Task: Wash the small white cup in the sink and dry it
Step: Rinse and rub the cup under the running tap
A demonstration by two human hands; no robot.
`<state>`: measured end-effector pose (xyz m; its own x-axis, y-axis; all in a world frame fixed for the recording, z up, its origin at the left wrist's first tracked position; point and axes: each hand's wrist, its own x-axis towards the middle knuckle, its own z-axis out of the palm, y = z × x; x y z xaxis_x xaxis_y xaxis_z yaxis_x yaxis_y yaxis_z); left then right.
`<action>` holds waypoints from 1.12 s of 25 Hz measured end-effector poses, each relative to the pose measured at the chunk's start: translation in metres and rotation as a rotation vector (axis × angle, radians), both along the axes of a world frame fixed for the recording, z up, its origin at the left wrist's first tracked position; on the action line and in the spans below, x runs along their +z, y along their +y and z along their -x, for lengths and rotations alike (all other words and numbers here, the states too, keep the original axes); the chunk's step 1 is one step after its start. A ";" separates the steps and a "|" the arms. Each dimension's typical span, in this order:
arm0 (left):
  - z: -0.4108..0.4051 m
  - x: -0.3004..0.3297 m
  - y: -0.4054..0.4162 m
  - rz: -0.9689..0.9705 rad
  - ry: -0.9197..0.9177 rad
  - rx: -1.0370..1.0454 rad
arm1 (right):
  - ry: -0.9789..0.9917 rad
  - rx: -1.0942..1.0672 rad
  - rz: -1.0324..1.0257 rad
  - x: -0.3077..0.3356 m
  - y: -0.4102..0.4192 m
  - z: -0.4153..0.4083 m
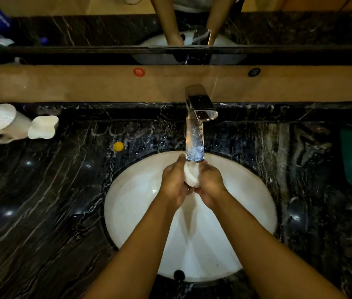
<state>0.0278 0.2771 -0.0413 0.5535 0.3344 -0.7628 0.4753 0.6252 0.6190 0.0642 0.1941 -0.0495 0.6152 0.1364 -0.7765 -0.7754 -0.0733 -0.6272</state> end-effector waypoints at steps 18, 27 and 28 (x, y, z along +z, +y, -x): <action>-0.002 -0.007 0.021 0.071 0.031 0.016 | -0.095 0.294 -0.159 -0.004 -0.012 0.000; 0.001 -0.013 0.012 0.094 0.013 -0.073 | -0.124 0.126 0.066 0.006 -0.011 -0.001; 0.001 -0.014 0.011 0.055 0.001 -0.089 | -0.108 0.111 0.024 0.007 -0.012 -0.001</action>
<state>0.0264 0.2880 -0.0557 0.5784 0.2414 -0.7792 0.5310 0.6137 0.5843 0.0653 0.1825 -0.0425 0.6772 0.1903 -0.7108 -0.6901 -0.1708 -0.7033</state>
